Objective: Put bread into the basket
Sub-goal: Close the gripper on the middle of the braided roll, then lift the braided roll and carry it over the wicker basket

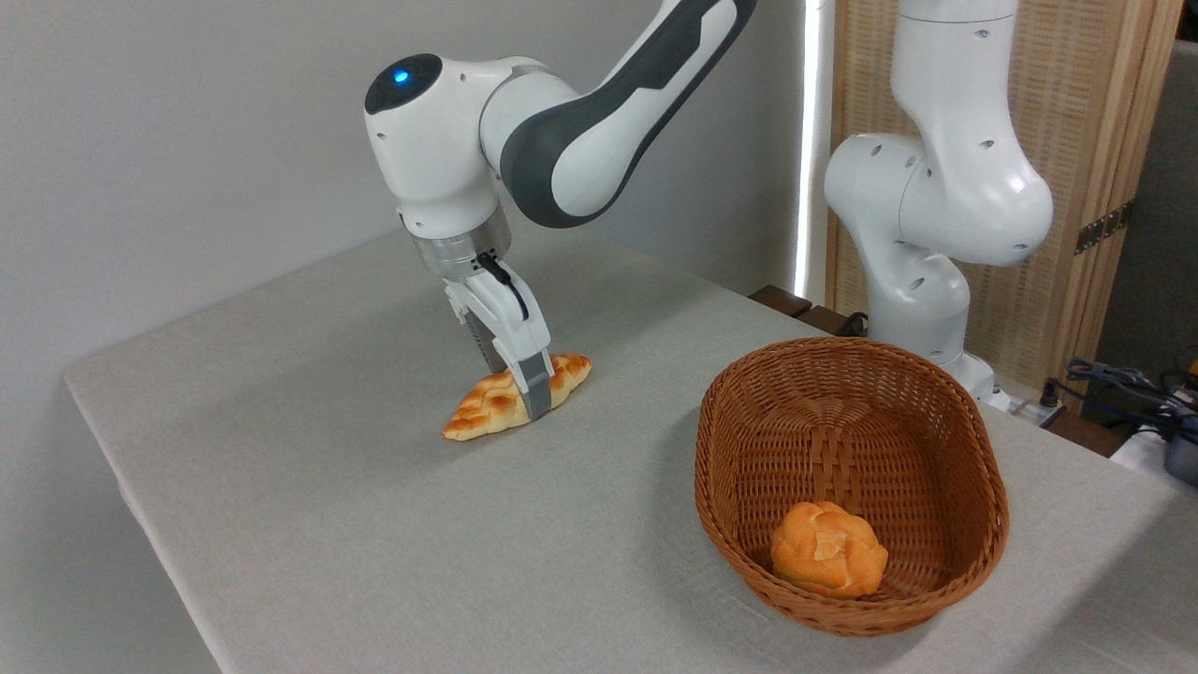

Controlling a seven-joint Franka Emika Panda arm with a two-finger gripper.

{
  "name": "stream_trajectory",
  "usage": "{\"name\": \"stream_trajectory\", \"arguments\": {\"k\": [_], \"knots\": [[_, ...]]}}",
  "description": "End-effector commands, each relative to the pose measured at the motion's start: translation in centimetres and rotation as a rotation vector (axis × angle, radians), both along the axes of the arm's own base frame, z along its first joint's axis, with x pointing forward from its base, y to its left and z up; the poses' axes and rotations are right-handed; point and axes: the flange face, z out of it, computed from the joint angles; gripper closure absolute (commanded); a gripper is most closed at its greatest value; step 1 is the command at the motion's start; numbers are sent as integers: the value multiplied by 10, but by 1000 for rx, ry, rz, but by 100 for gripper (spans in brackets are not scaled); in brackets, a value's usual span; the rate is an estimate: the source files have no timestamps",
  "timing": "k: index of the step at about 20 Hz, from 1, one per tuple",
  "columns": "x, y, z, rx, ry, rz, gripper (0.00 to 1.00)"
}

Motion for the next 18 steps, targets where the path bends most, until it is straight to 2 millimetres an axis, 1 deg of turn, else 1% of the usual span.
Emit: {"name": "stream_trajectory", "arguments": {"k": [1, 5, 6, 8, 9, 11, 12, 14, 15, 16, 18], "knots": [[-1, 0, -1, -6, -11, 1, 78], [2, 2, 4, -9, -16, 5, 78], [6, 4, 12, -14, -29, 10, 78], [14, 2, 35, -22, -35, 9, 78], [18, 4, 49, -23, -24, 5, 77], [21, 29, 66, -24, 29, -10, 77], [18, 41, 71, -30, 57, -50, 77], [9, 73, 83, -38, 89, -121, 77], [4, 84, 87, -7, 106, -179, 77], [-1, 95, 85, 25, 145, -234, 75], [-8, 108, 85, 76, 189, -313, 74]]}}
